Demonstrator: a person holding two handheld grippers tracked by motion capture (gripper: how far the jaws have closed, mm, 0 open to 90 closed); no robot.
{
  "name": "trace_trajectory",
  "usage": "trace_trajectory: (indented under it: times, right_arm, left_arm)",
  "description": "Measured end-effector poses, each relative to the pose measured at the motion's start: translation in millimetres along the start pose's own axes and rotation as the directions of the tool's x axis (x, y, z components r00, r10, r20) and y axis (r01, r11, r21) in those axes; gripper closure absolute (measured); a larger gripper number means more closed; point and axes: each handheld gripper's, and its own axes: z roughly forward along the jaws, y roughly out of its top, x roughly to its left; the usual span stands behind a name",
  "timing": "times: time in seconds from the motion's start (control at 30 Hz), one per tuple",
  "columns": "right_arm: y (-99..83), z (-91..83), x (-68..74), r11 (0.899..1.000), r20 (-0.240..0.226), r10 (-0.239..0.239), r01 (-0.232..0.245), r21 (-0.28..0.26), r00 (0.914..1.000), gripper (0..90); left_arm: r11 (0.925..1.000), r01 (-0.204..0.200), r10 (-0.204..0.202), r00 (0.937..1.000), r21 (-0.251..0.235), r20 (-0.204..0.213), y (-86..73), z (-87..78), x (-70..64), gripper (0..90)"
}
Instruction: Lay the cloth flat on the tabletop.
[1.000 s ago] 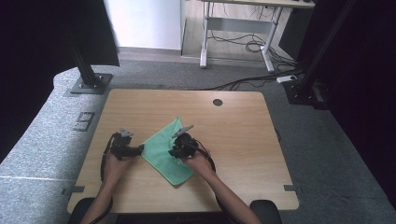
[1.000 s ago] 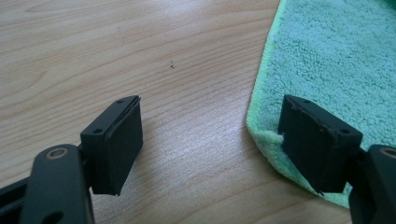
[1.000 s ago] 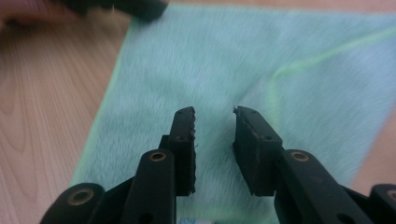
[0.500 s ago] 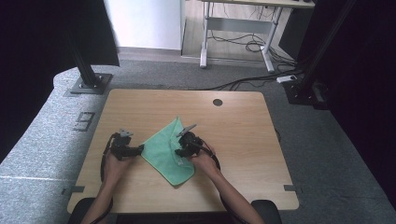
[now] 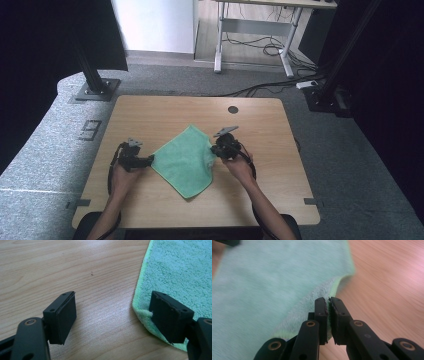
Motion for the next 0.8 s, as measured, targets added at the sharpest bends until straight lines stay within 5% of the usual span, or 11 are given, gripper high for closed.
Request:
trace_trajectory:
  times: [0.1, 0.27, 0.5, 0.67, 0.8]
  right_arm:
    - [-10.4, -6.1, -15.6, 1.000, 0.035, 0.014, -0.014, 0.018, 0.9993, 80.6]
    - [-35.4, -6.6, -41.2, 0.996, 0.107, 0.052, -0.059, 0.064, 0.9929, 64.3]
    - [-44.9, -3.1, -43.4, 0.998, 0.109, 0.061, -0.064, 0.026, 0.9921, 48.4]
    - [-53.5, 14.6, -42.5, 0.996, 0.129, 0.051, -0.059, 0.059, 0.9903, 40.6]
    - [-59.8, 13.9, -46.5, 0.995, 0.121, 0.093, -0.097, 0.026, 0.9883, 34.5]
  left_arm:
    - [1.0000, 0.001, -0.001, 1.0000, -0.002, -0.001, -0.1, 0.1, -0.1, 22.5]
    - [1.0000, 0.003, -0.003, 1.0000, -0.006, -0.001, -0.4, 0.2, -0.2, 22.5]
    - [0.9999, 0.003, -0.003, 1.0000, -0.010, -0.003, -0.6, 0.2, -0.7, 22.6]
    - [0.9987, -0.044, 0.043, 0.9985, -0.027, -0.034, 1.8, -4.3, -5.3, 23.0]
    - [0.9983, -0.028, 0.027, 0.9992, -0.052, -0.030, -0.9, -14.0, -1.9, 23.0]
